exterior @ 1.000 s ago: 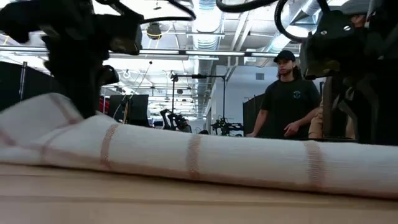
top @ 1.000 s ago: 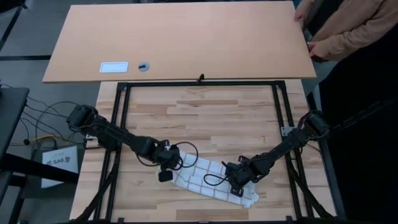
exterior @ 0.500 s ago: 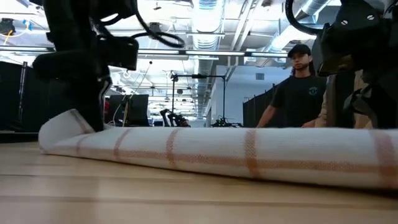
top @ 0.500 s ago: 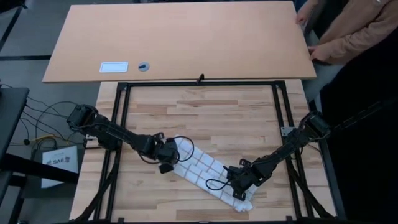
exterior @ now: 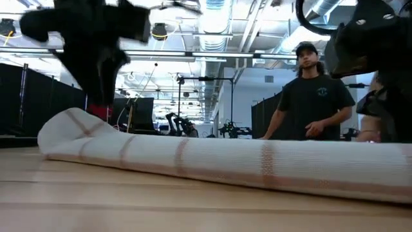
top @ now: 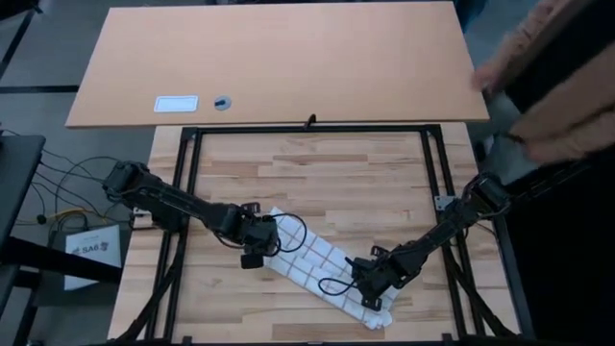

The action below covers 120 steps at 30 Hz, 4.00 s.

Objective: Roll towel
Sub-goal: Roll the white checkered towel

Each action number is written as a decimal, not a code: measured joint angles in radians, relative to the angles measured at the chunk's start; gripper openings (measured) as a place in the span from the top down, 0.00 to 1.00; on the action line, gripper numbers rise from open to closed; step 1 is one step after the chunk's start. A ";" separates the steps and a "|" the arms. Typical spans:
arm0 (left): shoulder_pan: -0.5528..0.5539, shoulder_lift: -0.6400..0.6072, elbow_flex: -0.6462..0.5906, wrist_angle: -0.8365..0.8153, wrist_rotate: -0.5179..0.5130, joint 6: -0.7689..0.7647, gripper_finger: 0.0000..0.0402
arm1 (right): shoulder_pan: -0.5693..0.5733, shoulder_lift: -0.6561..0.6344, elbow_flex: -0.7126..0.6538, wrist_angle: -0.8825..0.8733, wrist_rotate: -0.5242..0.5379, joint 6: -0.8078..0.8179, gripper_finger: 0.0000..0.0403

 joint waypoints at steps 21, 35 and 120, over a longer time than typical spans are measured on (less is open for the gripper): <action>-0.147 0.300 0.032 0.178 -0.078 0.087 0.60 | 0.116 0.038 0.084 -0.068 0.023 0.271 0.73; -0.159 0.280 0.025 0.186 -0.053 -0.079 0.60 | 0.108 0.067 0.088 -0.055 0.028 0.248 0.73; -0.296 0.212 0.095 0.008 0.061 -0.278 0.60 | -0.094 -0.004 0.208 -0.350 -0.056 -0.222 0.73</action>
